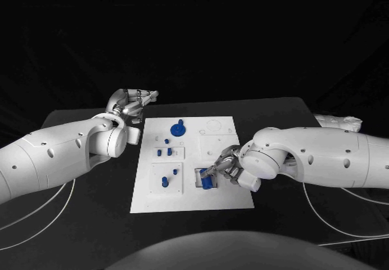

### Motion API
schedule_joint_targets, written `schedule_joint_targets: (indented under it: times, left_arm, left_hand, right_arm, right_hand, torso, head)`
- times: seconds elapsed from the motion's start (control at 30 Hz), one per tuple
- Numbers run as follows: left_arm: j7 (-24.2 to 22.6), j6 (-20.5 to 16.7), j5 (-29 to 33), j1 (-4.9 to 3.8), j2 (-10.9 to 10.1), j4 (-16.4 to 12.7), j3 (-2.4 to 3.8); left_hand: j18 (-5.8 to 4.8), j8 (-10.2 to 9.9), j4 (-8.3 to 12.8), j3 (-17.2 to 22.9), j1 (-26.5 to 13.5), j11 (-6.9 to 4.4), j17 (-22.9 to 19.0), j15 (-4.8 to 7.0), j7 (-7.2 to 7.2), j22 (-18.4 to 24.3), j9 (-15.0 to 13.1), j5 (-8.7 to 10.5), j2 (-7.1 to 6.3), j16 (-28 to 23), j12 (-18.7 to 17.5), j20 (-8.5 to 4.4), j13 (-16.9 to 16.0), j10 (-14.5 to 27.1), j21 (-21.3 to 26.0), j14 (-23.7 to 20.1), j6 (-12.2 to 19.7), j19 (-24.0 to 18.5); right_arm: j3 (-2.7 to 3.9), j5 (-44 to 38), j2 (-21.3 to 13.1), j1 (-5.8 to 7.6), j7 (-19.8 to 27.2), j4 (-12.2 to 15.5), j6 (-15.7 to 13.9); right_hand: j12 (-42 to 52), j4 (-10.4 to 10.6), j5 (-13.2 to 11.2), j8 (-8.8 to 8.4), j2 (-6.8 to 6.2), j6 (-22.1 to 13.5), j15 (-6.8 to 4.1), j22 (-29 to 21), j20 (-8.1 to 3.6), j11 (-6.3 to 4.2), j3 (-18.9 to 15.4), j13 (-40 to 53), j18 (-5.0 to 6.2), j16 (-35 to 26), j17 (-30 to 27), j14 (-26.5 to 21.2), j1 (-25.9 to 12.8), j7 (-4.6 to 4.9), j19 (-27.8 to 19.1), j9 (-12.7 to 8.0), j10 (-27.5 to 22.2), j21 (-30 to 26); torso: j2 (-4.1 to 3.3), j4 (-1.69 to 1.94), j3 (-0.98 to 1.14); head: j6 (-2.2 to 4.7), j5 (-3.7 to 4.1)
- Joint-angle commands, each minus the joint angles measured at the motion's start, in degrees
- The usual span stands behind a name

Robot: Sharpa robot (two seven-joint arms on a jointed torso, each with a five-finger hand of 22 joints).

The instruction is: Assemble the parts on the task board

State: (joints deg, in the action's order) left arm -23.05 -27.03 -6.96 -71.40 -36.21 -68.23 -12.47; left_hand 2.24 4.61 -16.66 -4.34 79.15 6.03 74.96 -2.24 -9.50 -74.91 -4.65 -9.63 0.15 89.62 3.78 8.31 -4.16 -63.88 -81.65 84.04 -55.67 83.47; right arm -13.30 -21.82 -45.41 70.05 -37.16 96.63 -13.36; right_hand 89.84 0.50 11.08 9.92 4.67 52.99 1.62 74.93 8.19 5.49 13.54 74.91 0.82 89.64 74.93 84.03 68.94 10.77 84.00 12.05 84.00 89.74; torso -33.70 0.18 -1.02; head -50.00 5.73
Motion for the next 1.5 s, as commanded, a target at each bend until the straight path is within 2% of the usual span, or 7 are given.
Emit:
schedule_joint_targets:
  times: [0.03,0.27,0.47,0.8,1.17,1.37,1.5]
  left_arm:
    - [-0.19,0.91,-0.21,-0.03,0.09,-0.07,0.04]
    - [-0.18,0.91,-0.21,-0.03,0.08,-0.08,0.04]
    - [-0.18,0.92,-0.22,-0.03,0.12,-0.08,0.04]
    - [-0.15,0.91,-0.22,-0.04,0.07,-0.08,0.04]
    - [-0.15,0.89,-0.22,-0.04,0.07,-0.1,0.04]
    - [-0.13,0.95,-0.22,-0.04,0.04,-0.13,0.04]
    - [-0.13,0.98,-0.22,-0.04,0.04,-0.12,0.04]
  left_hand:
    - [-0.17,-0.1,-0.02,-0.18,0.08,0.14,14.38,-0.23,0.17,-12.38,-0.07,-0.29,0.47,0.01,0.11,0.18,-0.04,0.36,0.28,5.61,0.35,0.04]
    - [-0.17,-0.1,-0.02,-0.18,0.08,0.14,14.38,-0.23,0.17,-12.38,-0.07,-0.29,0.47,0.01,0.11,0.18,-0.04,0.36,0.28,5.61,0.35,0.04]
    - [-0.17,-0.1,-0.02,-0.18,0.08,0.14,14.38,-0.23,0.17,-12.38,-0.07,-0.29,0.47,0.01,0.11,0.18,-0.04,0.36,0.28,5.61,0.35,0.04]
    - [-0.17,-0.1,-0.02,-0.18,0.08,0.14,14.38,-0.23,0.17,-12.38,-0.07,-0.29,0.47,0.01,0.11,0.18,-0.04,0.36,0.28,5.61,0.35,0.04]
    - [-0.17,-0.1,-0.02,-0.18,0.08,0.14,14.38,-0.23,0.17,-12.38,-0.07,-0.29,0.47,0.01,0.11,0.18,-0.04,0.36,0.28,5.61,0.35,0.04]
    - [-0.17,-0.1,-0.02,-0.18,0.08,0.14,14.38,-0.23,0.17,-12.38,-0.07,-0.29,0.47,0.01,0.11,0.18,-0.04,0.36,0.28,5.61,0.35,0.04]
    - [-0.17,-0.1,-0.02,-0.18,0.08,0.14,14.38,-0.23,0.17,-12.38,-0.07,-0.29,0.47,0.01,0.11,0.18,-0.04,0.36,0.28,5.61,0.35,0.04]
  right_arm:
    - [-0.09,0.09,0.18,-0.15,-0.32,-0.2,1.01]
    - [-0.09,0.1,0.42,-0.15,-0.3,-0.34,1.02]
    - [-0.09,0.05,0.5,-0.15,-0.38,-0.37,1.01]
    - [-0.09,-0.14,0.72,-0.15,-0.47,-0.35,1.46]
    - [-0.08,-0.16,0.49,-0.15,-0.39,-0.16,1.22]
    - [-0.08,-0.24,-0.03,-0.15,-0.06,0.44,0.31]
    - [-0.08,-1.97,-0.69,-0.15,0.43,1.16,-0.83]
  right_hand:
    - [0.16,0.41,-0.04,-0.53,0.13,1.02,-0.25,15.07,-0.45,-0.12,0.14,15.09,-0.82,0.36,15.07,5.97,0.19,-1.43,6.0,-0.1,6.0,0.26]
    - [0.16,0.84,-0.58,-1.75,-0.38,-0.64,0.12,15.07,-0.27,0.47,-0.33,15.09,-0.82,0.36,15.07,5.97,-0.33,-0.71,6.0,-0.48,6.0,0.26]
    - [0.16,1.36,-2.68,-2.28,-1.2,-2.23,0.78,15.07,0.27,1.13,-1.44,15.09,-0.82,0.36,15.07,5.97,-1.16,-0.02,6.0,-0.57,6.0,0.26]
    - [0.16,2.36,-7.11,-2.98,-4.24,-6.14,1.81,15.07,1.31,1.94,-5.58,15.09,-0.82,0.36,15.07,5.97,-4.02,0.8,6.0,-0.77,6.0,0.26]
    - [0.16,2.4,-7.33,-2.98,-4.65,-6.73,1.95,15.07,1.48,2.07,-6.29,15.09,-0.82,0.36,15.07,5.97,-4.28,0.93,6.0,-0.81,6.0,0.26]
    - [0.16,2.72,-7.29,-2.13,-4.43,-6.11,2.05,15.07,1.63,2.13,-6.87,15.09,-0.82,0.36,15.07,5.97,-4.68,0.95,6.0,-0.48,6.0,0.26]
    - [0.16,2.76,-7.29,0.41,-4.11,-3.84,1.78,15.07,1.56,1.62,-7.46,15.09,-0.82,0.36,15.07,5.97,-4.56,0.26,6.0,0.84,6.0,0.26]
  torso:
    - [-0.04,0.05,-0.02]
    - [-0.05,0.0,-0.04]
    - [-0.03,0.01,-0.01]
    - [-0.05,0.03,-0.01]
    - [-0.04,-0.02,-0.02]
    - [-0.05,-0.02,0.05]
    - [-0.01,-0.02,0.01]
  head:
    - [0.0,0.01]
    - [0.0,-0.02]
    - [0.0,-0.03]
    - [0.0,-0.05]
    - [0.0,-0.17]
    - [0.0,-0.19]
    - [0.0,-0.23]
